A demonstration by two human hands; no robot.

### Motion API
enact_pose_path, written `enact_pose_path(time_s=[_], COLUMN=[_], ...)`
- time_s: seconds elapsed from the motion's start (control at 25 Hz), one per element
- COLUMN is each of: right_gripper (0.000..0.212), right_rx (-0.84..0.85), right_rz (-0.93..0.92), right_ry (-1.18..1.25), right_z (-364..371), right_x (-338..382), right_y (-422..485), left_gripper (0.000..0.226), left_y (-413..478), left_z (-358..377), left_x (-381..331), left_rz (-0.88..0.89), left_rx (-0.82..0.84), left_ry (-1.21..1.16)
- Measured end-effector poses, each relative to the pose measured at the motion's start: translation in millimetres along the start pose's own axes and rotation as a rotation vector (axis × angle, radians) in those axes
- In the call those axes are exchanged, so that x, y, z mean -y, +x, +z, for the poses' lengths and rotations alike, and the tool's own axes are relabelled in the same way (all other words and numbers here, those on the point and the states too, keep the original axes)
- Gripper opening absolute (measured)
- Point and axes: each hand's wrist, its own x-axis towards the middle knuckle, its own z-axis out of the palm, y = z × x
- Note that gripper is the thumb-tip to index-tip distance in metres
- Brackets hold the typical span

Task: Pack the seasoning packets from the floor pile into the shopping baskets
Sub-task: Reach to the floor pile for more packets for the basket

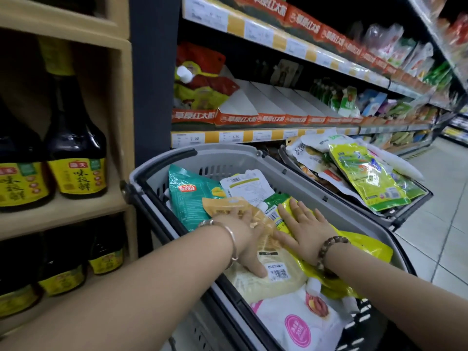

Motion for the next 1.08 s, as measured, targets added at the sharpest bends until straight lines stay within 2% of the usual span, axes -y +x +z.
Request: enact_pose_path(time_s=[0.08, 0.16, 0.28, 0.4, 0.56, 0.72, 0.92, 1.08], right_gripper=[0.083, 0.072, 0.066, 0.063, 0.066, 0.066, 0.063, 0.064], right_rx=[-0.012, -0.088, -0.209, -0.284, -0.369, -0.374, -0.337, -0.294], right_rz=[0.016, 0.011, -0.054, -0.225, -0.508, -0.745, -1.007, -1.171], right_ry=[-0.002, 0.000, 0.054, 0.025, -0.007, 0.053, 0.029, -0.013], right_z=[-7.9, -21.4, -51.6, -85.6, -129.9, -142.0, -127.5, -120.8], right_x=[2.3, 10.7, 39.6, 95.0, 201.3, 336.7, 515.0, 629.3], right_y=[-2.8, -4.5, -8.0, -15.4, -29.4, -50.5, -88.6, -131.6], left_gripper=[0.088, 0.070, 0.058, 0.055, 0.053, 0.057, 0.055, 0.054], left_y=[-10.8, -26.3, -59.8, -111.7, -204.4, -313.1, -437.9, -512.9], left_z=[2.3, 1.9, -1.7, 15.2, 67.7, 140.1, 254.6, 336.9], left_x=[12.4, 22.9, 43.7, 77.7, 138.9, 198.7, 245.7, 257.4], left_rz=[0.040, 0.060, 0.022, -0.067, -0.212, -0.465, -0.857, -1.099], left_rx=[-0.146, -0.402, -0.738, -0.888, -0.920, -0.903, -0.897, -0.903], left_ry=[0.003, -0.031, -0.159, -0.256, -0.213, -0.203, -0.331, -0.451])
